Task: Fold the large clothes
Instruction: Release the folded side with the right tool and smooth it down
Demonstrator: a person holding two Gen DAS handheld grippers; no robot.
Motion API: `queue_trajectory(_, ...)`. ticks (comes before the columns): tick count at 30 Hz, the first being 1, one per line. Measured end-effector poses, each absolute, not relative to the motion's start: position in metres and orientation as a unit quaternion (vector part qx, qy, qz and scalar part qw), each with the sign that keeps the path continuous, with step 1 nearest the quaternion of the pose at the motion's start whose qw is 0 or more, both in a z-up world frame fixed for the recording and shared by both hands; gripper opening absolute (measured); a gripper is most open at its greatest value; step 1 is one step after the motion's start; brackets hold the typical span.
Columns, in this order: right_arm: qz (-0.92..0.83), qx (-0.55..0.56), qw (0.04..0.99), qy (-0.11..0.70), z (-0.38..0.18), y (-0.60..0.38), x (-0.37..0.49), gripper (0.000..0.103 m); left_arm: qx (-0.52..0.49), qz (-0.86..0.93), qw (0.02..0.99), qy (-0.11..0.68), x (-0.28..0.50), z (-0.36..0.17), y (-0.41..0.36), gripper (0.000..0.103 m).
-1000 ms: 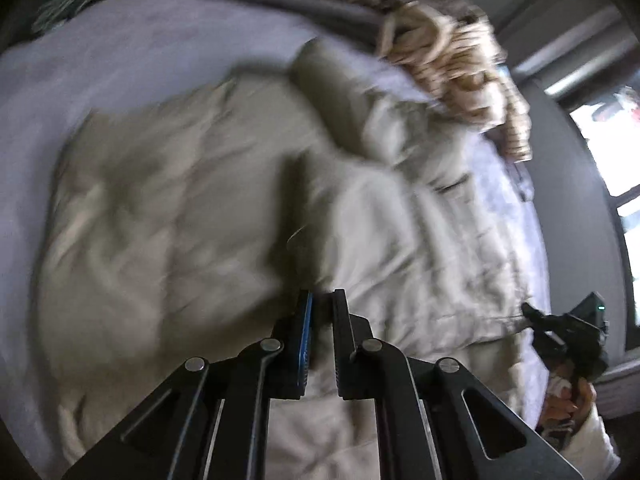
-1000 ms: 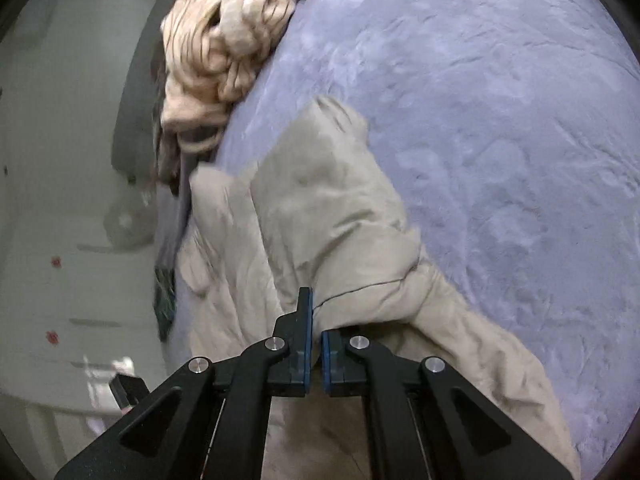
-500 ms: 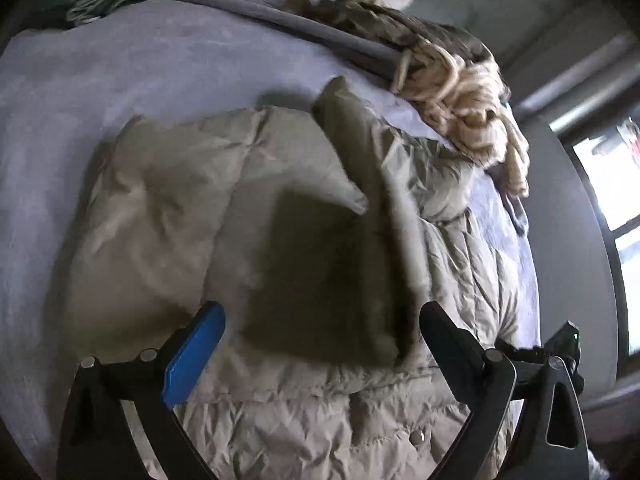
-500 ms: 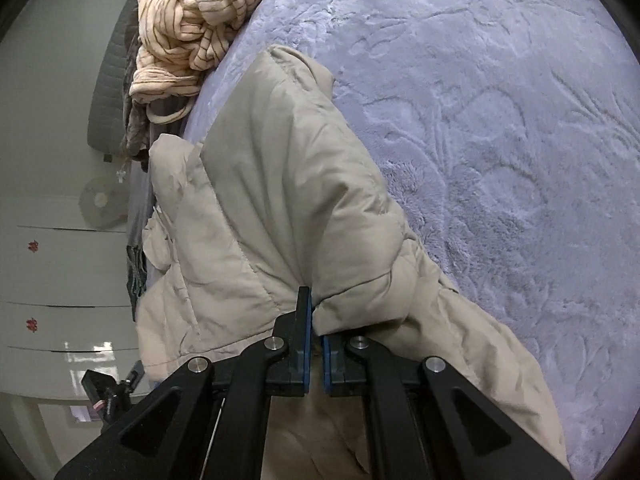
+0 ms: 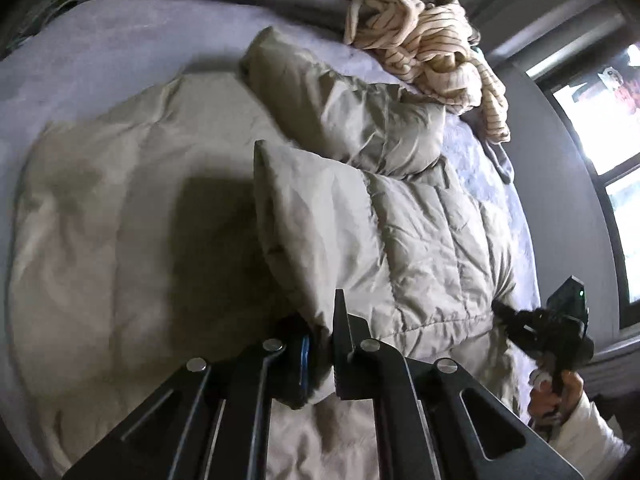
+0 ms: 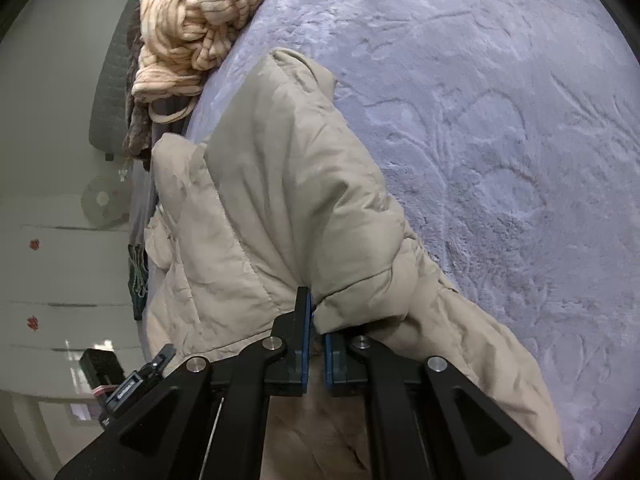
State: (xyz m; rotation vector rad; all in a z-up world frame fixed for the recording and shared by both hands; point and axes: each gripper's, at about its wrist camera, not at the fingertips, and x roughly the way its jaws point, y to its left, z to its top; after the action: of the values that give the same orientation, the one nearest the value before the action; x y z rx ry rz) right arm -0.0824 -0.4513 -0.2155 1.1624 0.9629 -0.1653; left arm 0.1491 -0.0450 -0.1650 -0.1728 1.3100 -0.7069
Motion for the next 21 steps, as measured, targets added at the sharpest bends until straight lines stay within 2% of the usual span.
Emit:
queue_trajectory(3,-0.068,0.516,0.729,0.445,-0.219,-0.447,-0.079,0.013,-0.080,-0.305,0.723,0.615,0.148,-0.187,-0.035,0.011)
queue_trajectory(7,-0.071,0.519,0.725,0.448,-0.223,-0.447,-0.076,0.014,-0.084,-0.271,0.736,0.614,0.151,-0.190,-0.030,0.020)
queue_trajectory(9,-0.069,0.515,0.725,0.452,-0.220,-0.448,-0.076,0.015,-0.065,-0.248,0.755,0.604,0.150,-0.180,-0.029,0.035)
queue_trajectory(11,-0.067,0.498,0.728,0.467,-0.212,-0.448,-0.078,0.018,-0.037,-0.225,0.783,0.579,0.149,-0.164,-0.024,0.042)
queue_trajectory(12,-0.062,0.484,0.733,0.474,-0.204,-0.448,-0.080,0.024,-0.031,-0.223,0.790,0.570,0.150,-0.157,-0.022,0.042)
queue_trajectory(14,-0.039,0.451,0.755,0.474,-0.183,-0.446,-0.085,0.047,-0.028,-0.230,0.798,0.557,0.151,-0.142,-0.015,0.042)
queue_trajectory(15,-0.023,0.442,0.767,0.464,-0.172,-0.446,-0.089,0.065,-0.030,-0.237,0.799,0.552,0.152,-0.136,-0.016,0.041)
queue_trajectory(16,-0.010,0.440,0.780,0.444,-0.159,-0.449,-0.093,0.072,-0.031,-0.242,0.800,0.547,0.152,-0.131,-0.017,0.041)
queue_trajectory(18,-0.018,0.449,0.796,0.405,-0.145,-0.465,-0.099,0.072,-0.033,-0.257,0.802,0.539,0.152,-0.122,-0.024,0.041)
queue_trajectory(21,-0.061,0.496,0.782,0.372,-0.154,-0.499,-0.095,0.073,-0.034,-0.274,0.798,0.535,0.156,-0.120,-0.052,0.041)
